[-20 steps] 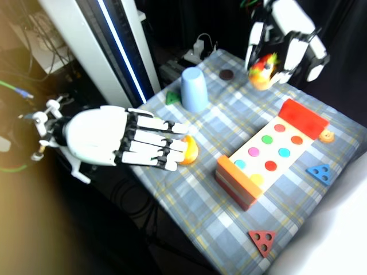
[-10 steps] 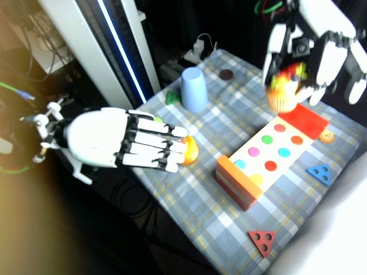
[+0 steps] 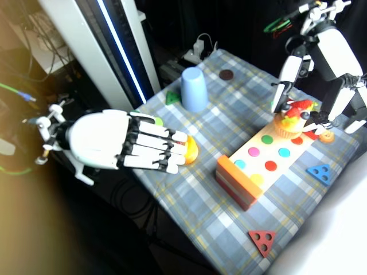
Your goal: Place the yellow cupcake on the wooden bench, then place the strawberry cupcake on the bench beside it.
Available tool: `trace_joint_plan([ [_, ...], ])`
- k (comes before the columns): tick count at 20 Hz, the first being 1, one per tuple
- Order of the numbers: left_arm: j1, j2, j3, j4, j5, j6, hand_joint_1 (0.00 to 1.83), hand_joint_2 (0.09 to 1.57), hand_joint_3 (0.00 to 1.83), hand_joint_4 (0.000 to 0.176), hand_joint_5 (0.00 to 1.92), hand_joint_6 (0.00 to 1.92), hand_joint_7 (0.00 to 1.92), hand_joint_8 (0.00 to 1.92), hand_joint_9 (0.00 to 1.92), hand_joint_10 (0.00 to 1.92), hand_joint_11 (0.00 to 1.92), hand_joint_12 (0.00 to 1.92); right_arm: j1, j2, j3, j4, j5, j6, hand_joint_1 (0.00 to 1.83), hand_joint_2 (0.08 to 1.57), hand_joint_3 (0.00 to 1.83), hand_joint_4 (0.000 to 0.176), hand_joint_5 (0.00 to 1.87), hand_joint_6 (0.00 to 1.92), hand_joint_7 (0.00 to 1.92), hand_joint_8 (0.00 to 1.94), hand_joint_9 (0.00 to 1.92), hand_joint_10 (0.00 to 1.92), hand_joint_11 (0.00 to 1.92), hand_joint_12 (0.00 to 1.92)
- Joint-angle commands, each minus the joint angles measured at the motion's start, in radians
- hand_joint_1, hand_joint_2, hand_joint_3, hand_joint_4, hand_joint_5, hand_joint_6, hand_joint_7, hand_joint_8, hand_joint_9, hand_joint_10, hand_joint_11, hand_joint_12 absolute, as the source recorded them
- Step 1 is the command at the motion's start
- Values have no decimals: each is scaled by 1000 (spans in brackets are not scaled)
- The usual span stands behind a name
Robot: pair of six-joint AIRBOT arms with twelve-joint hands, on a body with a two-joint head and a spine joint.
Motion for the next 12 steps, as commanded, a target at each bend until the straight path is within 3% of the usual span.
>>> trace_joint_plan([
  [1,0,-4,5,6,-57,-4,1192,1143,1,44,913,1092,940,1046,941,2,16,1153,7,0,3,29,122,8,362,1226,5,92,457,1,499,0,421,3,27,978],
  [3,4,-10,6,13,-52,-4,1179,1165,1,44,880,1102,888,1169,911,6,39,1072,7,0,3,32,124,8,361,1227,0,91,459,0,504,0,432,3,47,946],
  [4,5,-13,6,17,-50,-4,996,1187,0,142,831,1197,828,506,892,5,53,1052,7,0,3,32,124,8,361,1231,0,91,455,0,508,0,443,2,81,909],
  [5,6,-18,6,21,-47,-4,934,1211,0,169,783,1270,850,187,854,4,47,993,7,1,3,32,125,10,377,1230,0,91,453,0,510,0,444,1,90,894],
  [6,7,-19,6,24,-44,-4,749,1203,0,62,736,496,851,66,842,5,53,935,7,1,3,32,125,10,407,1226,0,88,456,1,506,0,437,1,85,883],
  [7,7,-21,6,27,-39,-4,888,1203,2,153,782,1097,850,21,810,0,66,918,7,1,3,32,125,10,424,1222,0,81,461,2,500,0,429,0,84,877],
  [8,7,-22,6,31,-33,-4,775,1187,0,69,728,460,836,6,786,3,66,897,7,1,3,32,125,11,430,1219,0,85,466,4,506,3,431,2,86,876],
  [9,8,-22,6,37,-26,-4,874,1218,5,155,748,1137,826,0,778,0,94,894,7,1,3,32,125,11,421,1226,0,87,455,1,502,1,433,2,87,870],
  [10,9,-23,6,38,-23,-3,808,1192,0,74,687,471,786,0,731,0,50,874,7,1,3,32,125,12,419,1225,0,91,451,0,497,0,431,1,87,868],
  [11,10,-23,5,38,-23,-3,816,1167,0,52,744,160,769,5,724,0,52,865,6,1,3,32,125,13,423,1228,1,87,452,1,499,1,434,2,88,869],
  [12,10,-22,3,39,-23,-3,855,1125,0,53,751,46,722,1,699,0,18,824,6,1,3,32,125,15,424,1228,0,84,455,2,495,0,435,2,98,872],
])
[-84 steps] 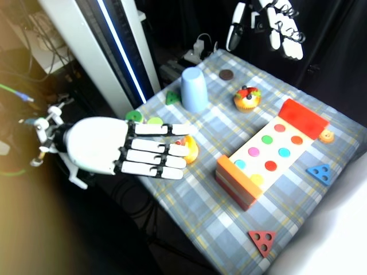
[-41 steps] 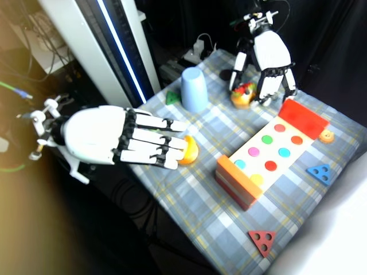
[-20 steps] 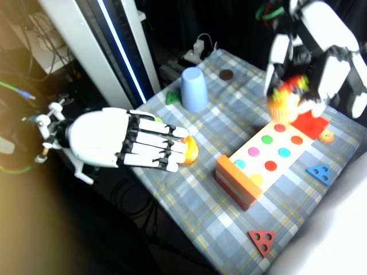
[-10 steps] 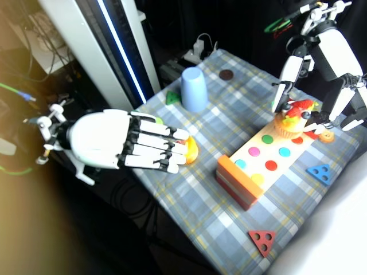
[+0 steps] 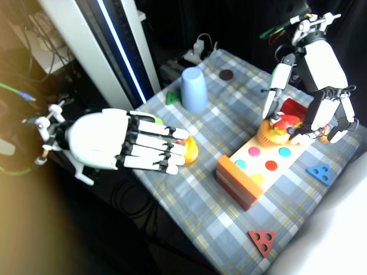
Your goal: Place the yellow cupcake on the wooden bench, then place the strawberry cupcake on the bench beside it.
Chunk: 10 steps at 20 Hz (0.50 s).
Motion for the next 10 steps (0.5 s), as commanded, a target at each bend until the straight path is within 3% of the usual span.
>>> trace_joint_plan([
  [1,-9,-1,-1,5,-85,-5,882,1097,0,50,737,10,697,0,683,0,29,783,6,0,3,30,124,7,443,1226,0,80,457,2,491,0,436,3,103,873],
  [2,-9,4,-8,10,-89,-5,979,1006,0,80,551,0,537,0,541,0,0,698,6,0,3,30,124,7,458,1228,0,90,446,0,485,0,434,1,98,867],
  [3,-10,8,-14,15,-93,-5,979,1006,0,80,551,0,537,0,541,0,0,698,6,0,3,30,124,7,458,1228,0,90,446,0,485,0,434,1,98,867],
  [4,-12,17,-26,23,-99,-5,964,982,0,110,455,0,460,0,461,0,0,691,6,0,3,30,124,7,448,1224,0,94,447,0,487,1,437,2,98,863],
  [6,-15,36,-53,37,-117,-5,947,965,0,141,389,0,401,0,392,0,0,621,5,0,3,30,124,8,442,1221,0,100,444,2,477,0,433,0,78,850],
  [7,-15,48,-70,47,-131,-5,886,973,1,169,306,0,308,0,300,0,0,510,4,-2,3,30,123,8,443,1220,0,96,443,1,475,0,432,0,76,846],
  [9,-11,77,-114,62,-169,-5,854,964,0,176,236,0,233,0,214,0,0,430,3,-8,11,30,117,9,465,1205,0,100,453,4,476,1,429,0,78,837],
  [10,-6,87,-129,74,-189,-12,825,944,0,176,139,0,161,0,162,0,0,382,3,-12,15,30,111,11,564,1179,0,108,454,3,460,3,412,3,55,828],
])
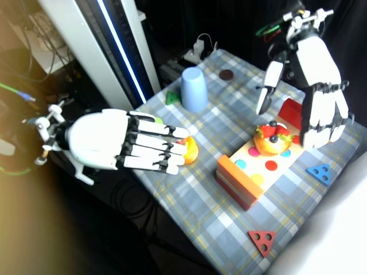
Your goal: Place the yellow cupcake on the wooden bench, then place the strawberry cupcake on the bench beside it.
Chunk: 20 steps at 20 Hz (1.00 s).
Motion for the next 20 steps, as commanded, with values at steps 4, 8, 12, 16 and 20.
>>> trace_joint_plan([
  [4,26,59,-76,176,-223,-224,430,933,0,176,1,0,51,0,107,2,0,284,11,-34,43,16,74,48,561,1093,0,104,443,0,432,0,420,2,48,958],
  [8,113,209,-234,366,-426,-473,720,871,0,176,0,0,0,0,37,0,0,311,94,-67,76,-74,-53,49,609,1013,0,155,386,0,429,0,454,3,29,997],
  [12,229,341,-382,477,-594,-596,866,787,0,176,0,0,0,0,0,0,0,6,129,-101,105,-118,-140,49,782,943,0,153,410,0,463,0,497,2,120,885],
  [16,328,413,-442,517,-710,-722,919,805,4,176,0,0,0,0,0,0,0,0,160,-125,128,-151,-217,49,870,877,0,111,454,0,453,0,475,0,63,1054],
  [20,347,425,-457,517,-733,-735,906,777,0,176,0,0,0,0,0,0,0,0,169,-145,144,-157,-249,49,904,870,0,101,451,1,418,2,424,2,0,990],
])
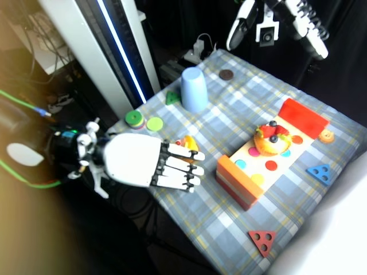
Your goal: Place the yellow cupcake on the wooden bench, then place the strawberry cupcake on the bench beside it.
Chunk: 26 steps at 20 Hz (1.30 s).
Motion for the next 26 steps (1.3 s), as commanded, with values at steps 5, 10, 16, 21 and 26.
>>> trace_joint_plan([
  [5,-1,-3,0,-13,-122,-10,892,743,0,176,0,0,0,0,0,0,0,0,24,-22,20,25,76,4,950,898,2,130,463,2,495,6,568,24,130,1025],
  [10,9,-6,0,-20,-122,-18,867,740,0,176,0,0,0,0,0,0,97,52,36,-37,25,25,73,4,1001,899,0,71,572,0,739,1,618,932,496,1489],
  [16,15,-8,0,-22,-126,-29,873,742,0,176,0,0,0,0,0,0,63,52,43,-44,25,25,77,4,984,854,0,77,552,4,701,1,660,932,549,1438],
  [21,21,-9,0,-25,-130,-36,920,739,0,176,0,0,0,0,0,0,54,67,52,-56,25,26,84,4,977,841,1,62,568,0,715,0,635,1127,602,1587],
  [26,21,-12,0,-25,-130,-37,947,766,0,176,0,0,1,0,0,0,0,330,54,-62,25,24,85,4,1067,888,3,0,767,12,839,204,692,1585,763,1772],
])
